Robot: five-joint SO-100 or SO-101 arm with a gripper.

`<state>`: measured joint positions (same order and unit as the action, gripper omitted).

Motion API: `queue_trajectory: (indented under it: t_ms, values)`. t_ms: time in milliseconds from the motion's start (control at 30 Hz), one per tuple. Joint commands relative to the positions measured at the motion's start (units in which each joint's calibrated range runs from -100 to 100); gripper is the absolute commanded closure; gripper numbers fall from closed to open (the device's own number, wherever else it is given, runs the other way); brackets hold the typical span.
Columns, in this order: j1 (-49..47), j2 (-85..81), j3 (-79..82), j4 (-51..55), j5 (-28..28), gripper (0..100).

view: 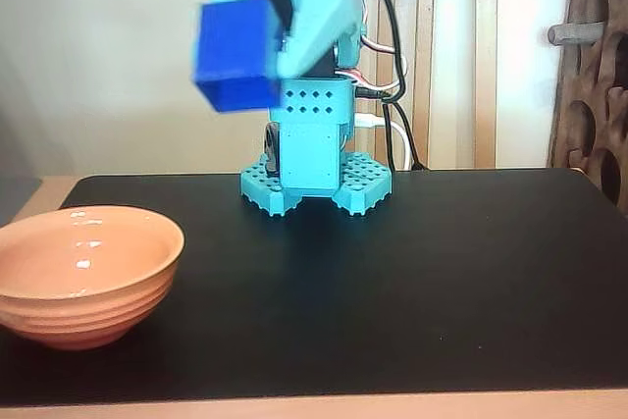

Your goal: Place the blue cube in the orange bowl.

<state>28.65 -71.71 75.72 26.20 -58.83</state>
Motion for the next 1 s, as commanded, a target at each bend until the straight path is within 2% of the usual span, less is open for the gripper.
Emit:
queue_trajectory:
  t_ms: [0, 500, 967]
  values:
    - [5.0, -3.3, -2.9, -0.1, 0.5, 85]
    - [16.8, -4.2, 0.1, 0.4, 0.6, 85]
    - [19.1, 6.6, 3.2, -3.0, 0.5, 85]
